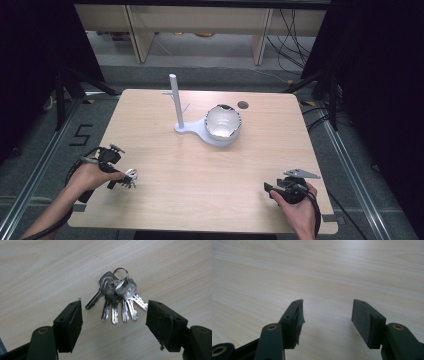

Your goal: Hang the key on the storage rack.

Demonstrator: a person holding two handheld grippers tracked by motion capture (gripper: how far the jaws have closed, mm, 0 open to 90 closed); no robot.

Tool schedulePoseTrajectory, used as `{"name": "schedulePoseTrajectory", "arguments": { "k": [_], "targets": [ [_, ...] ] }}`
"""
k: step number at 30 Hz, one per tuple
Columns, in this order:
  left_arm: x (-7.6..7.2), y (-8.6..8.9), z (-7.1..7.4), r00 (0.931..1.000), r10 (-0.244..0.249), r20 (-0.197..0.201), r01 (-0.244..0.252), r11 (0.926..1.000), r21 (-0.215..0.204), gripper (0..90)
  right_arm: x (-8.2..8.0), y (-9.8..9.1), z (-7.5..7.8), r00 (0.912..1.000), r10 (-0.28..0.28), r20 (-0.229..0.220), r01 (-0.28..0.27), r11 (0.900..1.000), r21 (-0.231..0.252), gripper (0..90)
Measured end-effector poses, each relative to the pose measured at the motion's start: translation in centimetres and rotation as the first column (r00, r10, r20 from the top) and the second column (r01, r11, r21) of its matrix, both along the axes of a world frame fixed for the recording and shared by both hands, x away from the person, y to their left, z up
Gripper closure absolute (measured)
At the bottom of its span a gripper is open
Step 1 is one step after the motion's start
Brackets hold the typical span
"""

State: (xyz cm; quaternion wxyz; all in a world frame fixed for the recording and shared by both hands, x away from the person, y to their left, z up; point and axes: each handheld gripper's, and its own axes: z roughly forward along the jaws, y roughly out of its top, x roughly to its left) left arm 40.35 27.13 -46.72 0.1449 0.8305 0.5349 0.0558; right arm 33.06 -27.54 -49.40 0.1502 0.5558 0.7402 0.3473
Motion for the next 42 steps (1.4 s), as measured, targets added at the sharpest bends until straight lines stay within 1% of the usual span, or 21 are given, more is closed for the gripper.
{"name": "schedulePoseTrajectory", "arguments": {
  "k": [3,5,6,9,11,13,17,19,21,22,23,24,26,28,31,32,33,34,36,41,42],
  "targets": [
    [1.1,-0.7,-0.3,0.9997,0.008,-0.022,-0.007,0.9999,0.011,28.1,0.0,0.0,0.1,1.0,0.008,0.001,-0.008,0.9999,0.011,43.4],
    [1.3,-0.8,-0.3,0.9996,-0.01,-0.026,0.01,0.9998,0.019,28.1,0.0,0.0,0.0,1.0,0.0,0.002,0.0,1.0,-0.001,43.4],
    [1.3,-1.0,-0.4,0.9994,0.006,-0.035,-0.006,0.9999,0.011,28.1,0.0,0.0,0.0,1.0,0.0,0.002,0.0,1.0,-0.001,43.4],
    [1.8,-1.3,-0.7,0.9982,0.0,-0.059,0.001,0.9997,0.026,28.1,-0.1,0.1,0.0,1.0,-0.001,-0.006,0.001,1.0,0.009,43.3],
    [1.9,-1.4,-1.0,0.9977,-0.004,-0.067,0.007,0.9993,0.037,28.1,-0.1,0.1,0.1,0.9999,-0.011,-0.009,0.011,0.9999,0.006,43.3],
    [2.1,-1.5,-1.1,0.9971,-0.004,-0.076,0.007,0.9992,0.038,28.0,0.0,0.2,-0.1,1.0,0.008,0.0,-0.008,0.9994,0.033,43.2],
    [2.4,-1.8,-1.4,0.9957,-0.026,-0.089,0.031,0.9982,0.052,28.0,0.0,0.2,-0.1,1.0,0.008,-0.006,-0.008,0.9998,0.019,43.1],
    [2.4,-2.0,-1.5,0.9935,-0.019,-0.112,0.025,0.9982,0.054,28.1,0.0,0.2,-0.1,1.0,0.007,-0.006,-0.006,0.9998,0.02,43.1],
    [2.4,-2.0,-2.0,0.9945,-0.025,-0.102,0.03,0.9982,0.051,28.5,0.0,0.2,-0.1,1.0,0.005,-0.007,-0.005,0.9998,0.019,43.1],
    [2.4,-2.1,-1.9,0.9911,-0.021,-0.132,0.028,0.998,0.056,28.2,0.0,0.2,-0.1,1.0,0.005,-0.006,-0.005,0.9998,0.019,43.1],
    [2.3,-2.1,-2.1,0.993,-0.032,-0.114,0.039,0.9978,0.054,29.0,0.0,0.2,-0.1,1.0,0.006,-0.006,-0.006,0.9998,0.02,43.0],
    [2.3,-2.0,-2.1,0.9932,-0.046,-0.107,0.053,0.9964,0.066,29.6,0.0,0.1,-0.2,0.9999,0.012,0.002,-0.012,0.9994,0.034,43.0],
    [2.4,-2.0,-2.1,0.9928,-0.059,-0.104,0.067,0.9951,0.073,31.6,0.0,0.2,-0.2,1.0,-0.001,0.005,0.001,0.9998,0.021,43.0],
    [2.4,-2.0,-2.0,0.9932,-0.056,-0.102,0.065,0.9938,0.09,35.7,0.0,0.2,-0.1,1.0,0.004,-0.004,-0.004,0.9998,0.019,43.0],
    [2.3,-2.0,-1.9,0.9933,-0.059,-0.1,0.068,0.9938,0.088,45.2,0.0,0.1,-0.1,1.0,0.003,0.006,-0.003,1.0,0.007,43.0],
    [2.3,-2.0,-1.8,0.9923,-0.07,-0.102,0.079,0.9927,0.091,45.2,0.1,0.1,-0.2,0.9997,0.016,0.018,-0.016,0.9995,0.026,43.0],
    [2.1,-2.0,-1.8,0.9928,-0.07,-0.097,0.078,0.9934,0.084,48.9,0.0,0.0,-0.1,0.9999,0.013,0.007,-0.013,0.9999,0.01,42.8],
    [2.1,-2.0,-1.7,0.9919,-0.081,-0.098,0.089,0.9925,0.084,58.1,0.0,0.0,-0.1,1.0,-0.001,0.008,0.001,1.0,0.003,42.8],
    [1.9,-1.9,-1.6,0.9914,-0.086,-0.099,0.094,0.992,0.083,66.4,0.0,0.0,-0.1,1.0,0.003,0.009,-0.003,1.0,-0.001,42.8],
    [1.8,-1.5,-1.6,0.99,-0.095,-0.104,0.104,0.9913,0.081,72.5,0.0,0.0,-0.1,1.0,0.005,0.009,-0.005,1.0,0.005,42.8],
    [1.7,-1.5,-1.5,0.9905,-0.082,-0.11,0.091,0.9932,0.073,72.8,0.0,-0.1,0.0,0.9998,0.009,0.018,-0.009,1.0,-0.002,42.8]
  ]
}}
